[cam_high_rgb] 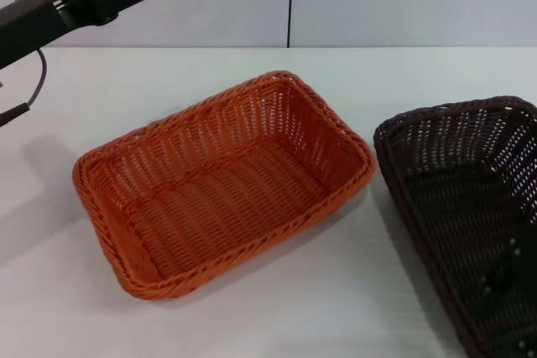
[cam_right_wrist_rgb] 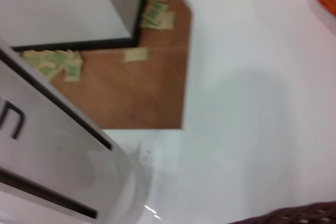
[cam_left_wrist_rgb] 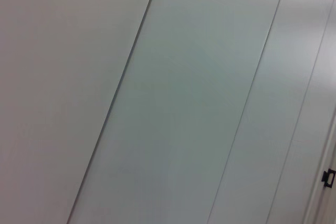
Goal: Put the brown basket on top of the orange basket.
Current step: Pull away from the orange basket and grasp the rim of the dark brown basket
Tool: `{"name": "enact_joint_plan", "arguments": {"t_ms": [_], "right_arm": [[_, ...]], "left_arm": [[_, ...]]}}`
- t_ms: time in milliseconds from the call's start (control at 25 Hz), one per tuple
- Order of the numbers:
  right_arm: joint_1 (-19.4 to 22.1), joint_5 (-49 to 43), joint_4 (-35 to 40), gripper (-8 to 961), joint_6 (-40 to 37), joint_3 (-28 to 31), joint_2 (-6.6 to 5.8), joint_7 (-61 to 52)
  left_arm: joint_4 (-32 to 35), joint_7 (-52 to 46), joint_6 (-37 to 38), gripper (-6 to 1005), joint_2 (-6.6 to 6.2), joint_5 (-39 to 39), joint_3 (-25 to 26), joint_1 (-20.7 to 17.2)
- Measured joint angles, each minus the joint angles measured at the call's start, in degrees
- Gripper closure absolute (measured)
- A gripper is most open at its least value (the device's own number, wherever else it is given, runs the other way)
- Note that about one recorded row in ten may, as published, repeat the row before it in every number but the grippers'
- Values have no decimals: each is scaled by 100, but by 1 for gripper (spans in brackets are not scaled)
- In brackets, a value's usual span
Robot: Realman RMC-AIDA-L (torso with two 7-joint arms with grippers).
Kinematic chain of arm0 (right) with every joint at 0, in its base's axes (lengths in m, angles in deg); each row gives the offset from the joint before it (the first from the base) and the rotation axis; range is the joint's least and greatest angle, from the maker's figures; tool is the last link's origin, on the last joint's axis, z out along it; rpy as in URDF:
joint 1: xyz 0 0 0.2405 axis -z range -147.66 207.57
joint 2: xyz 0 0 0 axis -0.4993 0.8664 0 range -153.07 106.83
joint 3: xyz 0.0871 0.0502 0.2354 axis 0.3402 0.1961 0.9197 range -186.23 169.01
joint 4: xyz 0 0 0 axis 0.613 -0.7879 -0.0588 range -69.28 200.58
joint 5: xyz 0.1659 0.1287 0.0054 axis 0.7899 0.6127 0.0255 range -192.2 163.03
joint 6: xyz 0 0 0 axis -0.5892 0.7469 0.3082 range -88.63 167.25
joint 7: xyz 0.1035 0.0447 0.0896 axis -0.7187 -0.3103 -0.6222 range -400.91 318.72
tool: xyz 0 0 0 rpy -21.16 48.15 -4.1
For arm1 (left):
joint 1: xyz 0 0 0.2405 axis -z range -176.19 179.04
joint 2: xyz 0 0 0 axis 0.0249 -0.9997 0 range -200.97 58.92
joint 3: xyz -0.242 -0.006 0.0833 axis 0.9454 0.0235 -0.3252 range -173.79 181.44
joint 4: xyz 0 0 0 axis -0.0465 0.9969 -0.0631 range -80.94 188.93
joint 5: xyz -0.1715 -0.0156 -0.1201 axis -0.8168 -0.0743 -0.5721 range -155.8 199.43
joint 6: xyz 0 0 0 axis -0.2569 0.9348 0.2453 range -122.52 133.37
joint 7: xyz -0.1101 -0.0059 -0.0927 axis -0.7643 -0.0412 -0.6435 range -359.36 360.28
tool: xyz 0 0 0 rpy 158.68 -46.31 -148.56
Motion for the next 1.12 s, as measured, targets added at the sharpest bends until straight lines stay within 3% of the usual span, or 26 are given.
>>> {"name": "enact_joint_plan", "arguments": {"t_ms": [280,400,560,720,920,1120], "right_arm": [[-132,153,-42,428,-250,-386,229,0],[-162,331,-112,428,-255,-425,233,0],[-162,650,-109,429,-259,-262,96,-1],[-157,820,-124,429,-220,131,-236,-32],[-115,565,-106,429,-171,221,-378,-43],[-30,-149,-108,429,-198,222,-362,-47]], "left_arm": [[55,-4,64,168,0,-84,-5,-97],[55,-1,76,168,0,-107,-5,-120],[44,8,80,168,0,-119,-6,-149],[36,12,78,169,0,-120,-6,-155],[31,12,78,169,0,-120,-5,-148],[45,12,121,169,4,-139,-5,-197]]}}
